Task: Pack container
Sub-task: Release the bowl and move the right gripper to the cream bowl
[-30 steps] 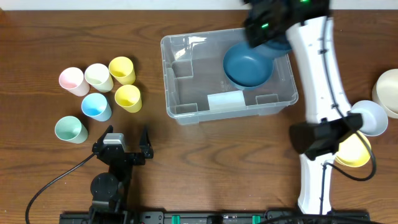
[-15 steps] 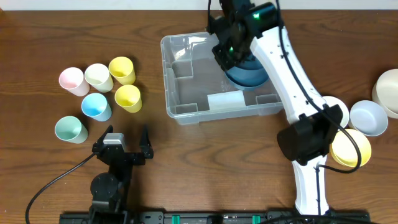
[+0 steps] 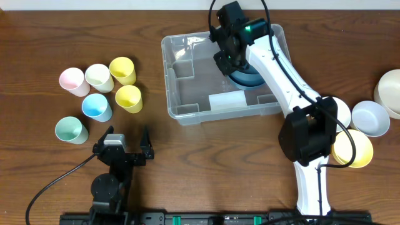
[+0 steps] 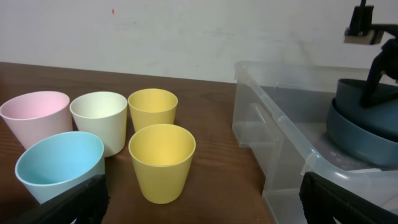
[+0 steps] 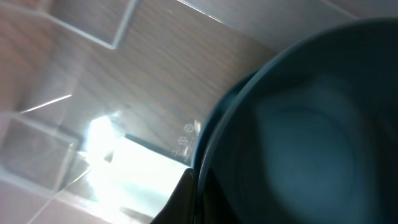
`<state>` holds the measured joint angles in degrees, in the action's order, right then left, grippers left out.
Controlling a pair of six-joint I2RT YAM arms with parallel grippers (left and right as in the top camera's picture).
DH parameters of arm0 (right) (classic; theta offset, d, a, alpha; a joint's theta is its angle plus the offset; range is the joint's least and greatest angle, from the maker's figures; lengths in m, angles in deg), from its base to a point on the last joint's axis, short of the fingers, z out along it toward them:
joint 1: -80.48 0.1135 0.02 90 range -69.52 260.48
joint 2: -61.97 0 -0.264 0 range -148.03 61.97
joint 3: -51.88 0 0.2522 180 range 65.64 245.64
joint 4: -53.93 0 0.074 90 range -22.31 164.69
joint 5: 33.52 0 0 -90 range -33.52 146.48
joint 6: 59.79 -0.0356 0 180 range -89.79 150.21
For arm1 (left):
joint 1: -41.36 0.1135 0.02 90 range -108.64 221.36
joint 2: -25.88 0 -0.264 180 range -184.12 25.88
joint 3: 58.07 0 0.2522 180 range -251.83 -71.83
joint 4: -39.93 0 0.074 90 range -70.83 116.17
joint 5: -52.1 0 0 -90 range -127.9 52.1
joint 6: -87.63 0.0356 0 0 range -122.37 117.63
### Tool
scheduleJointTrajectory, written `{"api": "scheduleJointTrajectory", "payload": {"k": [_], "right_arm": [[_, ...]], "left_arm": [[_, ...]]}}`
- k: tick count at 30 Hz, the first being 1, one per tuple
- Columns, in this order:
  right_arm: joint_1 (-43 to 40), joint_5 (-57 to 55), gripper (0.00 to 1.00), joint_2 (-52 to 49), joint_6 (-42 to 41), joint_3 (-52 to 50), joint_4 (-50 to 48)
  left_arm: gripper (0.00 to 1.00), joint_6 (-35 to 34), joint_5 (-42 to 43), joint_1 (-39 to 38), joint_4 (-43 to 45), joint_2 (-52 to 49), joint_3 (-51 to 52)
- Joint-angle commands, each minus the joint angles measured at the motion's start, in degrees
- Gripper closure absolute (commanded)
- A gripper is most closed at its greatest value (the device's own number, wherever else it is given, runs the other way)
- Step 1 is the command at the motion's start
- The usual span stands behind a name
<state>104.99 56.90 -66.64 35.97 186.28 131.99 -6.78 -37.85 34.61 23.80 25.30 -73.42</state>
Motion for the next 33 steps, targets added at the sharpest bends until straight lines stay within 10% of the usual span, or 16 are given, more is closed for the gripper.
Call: {"api": "scheduleJointTrajectory", "payload": {"k": [1, 7, 22, 33], "right_arm": [[-2.12, -2.56, 0.99, 1.01, -1.05, -0.79, -0.85], [-2.58, -2.49, 0.48, 1.03, -1.03, -0.72, -0.42], [-3.72, 0.17, 0.5, 10.25, -2.03, 8.79, 8.57], [-21.14, -5.62, 0.51, 15.13, -22.86, 8.76, 15.08]], "left_arm": [[0.02, 0.74, -0.46, 0.35, -1.86, 0.35, 1.36], [0.02, 0.74, -0.46, 0.35, -1.86, 0.35, 1.36], [0.02, 0.74, -0.46, 0.35, -1.86, 0.35, 1.36], [0.02, 0.74, -0.46, 0.35, -1.86, 0.35, 1.36]]}}
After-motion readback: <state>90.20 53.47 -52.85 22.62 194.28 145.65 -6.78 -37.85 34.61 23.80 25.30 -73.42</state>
